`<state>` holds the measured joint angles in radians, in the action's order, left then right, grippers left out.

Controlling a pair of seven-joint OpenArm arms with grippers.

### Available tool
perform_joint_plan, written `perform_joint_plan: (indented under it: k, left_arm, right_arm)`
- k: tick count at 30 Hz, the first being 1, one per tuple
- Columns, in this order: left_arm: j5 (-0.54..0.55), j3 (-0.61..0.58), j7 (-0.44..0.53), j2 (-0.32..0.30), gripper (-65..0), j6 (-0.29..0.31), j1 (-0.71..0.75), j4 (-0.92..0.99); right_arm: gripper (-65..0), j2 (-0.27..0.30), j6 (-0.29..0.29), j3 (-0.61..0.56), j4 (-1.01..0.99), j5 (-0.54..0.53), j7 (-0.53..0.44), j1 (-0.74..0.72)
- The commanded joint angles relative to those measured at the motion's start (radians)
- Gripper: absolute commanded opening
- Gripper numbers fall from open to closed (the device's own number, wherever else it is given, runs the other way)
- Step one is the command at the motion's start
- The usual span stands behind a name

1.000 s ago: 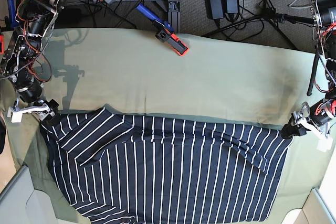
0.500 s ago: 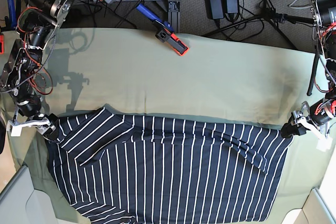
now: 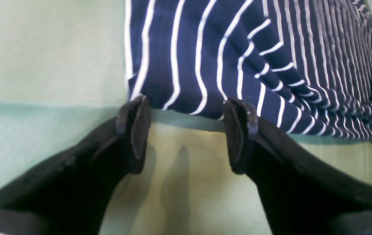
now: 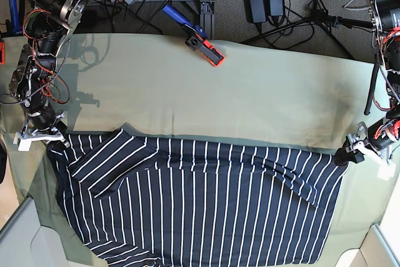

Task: Fold the T-shirt properly
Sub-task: 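Release the shirt edges and open both grippers, then regrasp the folded edge near the left gripper with the left gripper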

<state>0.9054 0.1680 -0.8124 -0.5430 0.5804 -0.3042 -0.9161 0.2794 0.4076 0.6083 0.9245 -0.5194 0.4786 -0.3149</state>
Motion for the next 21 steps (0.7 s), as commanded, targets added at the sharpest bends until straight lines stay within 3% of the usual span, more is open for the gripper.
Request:
perform_joint_plan:
  k: [1, 5, 12, 21]
  left_arm:
    - [0.002, 0.013, 0.034, -0.021, -25.9, -0.021, -0.022, -0.005]
    - [-0.012, 0.069, 0.05, -0.016, -25.9, -0.076, -0.037, 0.039]
    - [-0.006, 0.129, 0.053, 0.017, -25.9, -0.08, -0.083, 0.198]
    - [-0.005, 0.128, 0.041, 0.08, -25.9, -0.078, -0.143, 0.211]
  right_arm:
    - [-65.0, 0.017, 0.008, 0.002, 0.014, -0.011, -0.03, -0.022]
    - [-65.0, 0.017, 0.008, 0.002, 0.014, -0.012, -0.03, -0.023]
    - [-65.0, 0.017, 0.008, 0.002, 0.014, -0.012, -0.029, -0.022]
    - [-65.0, 0.017, 0.008, 0.002, 0.014, -0.011, -0.022, -0.019]
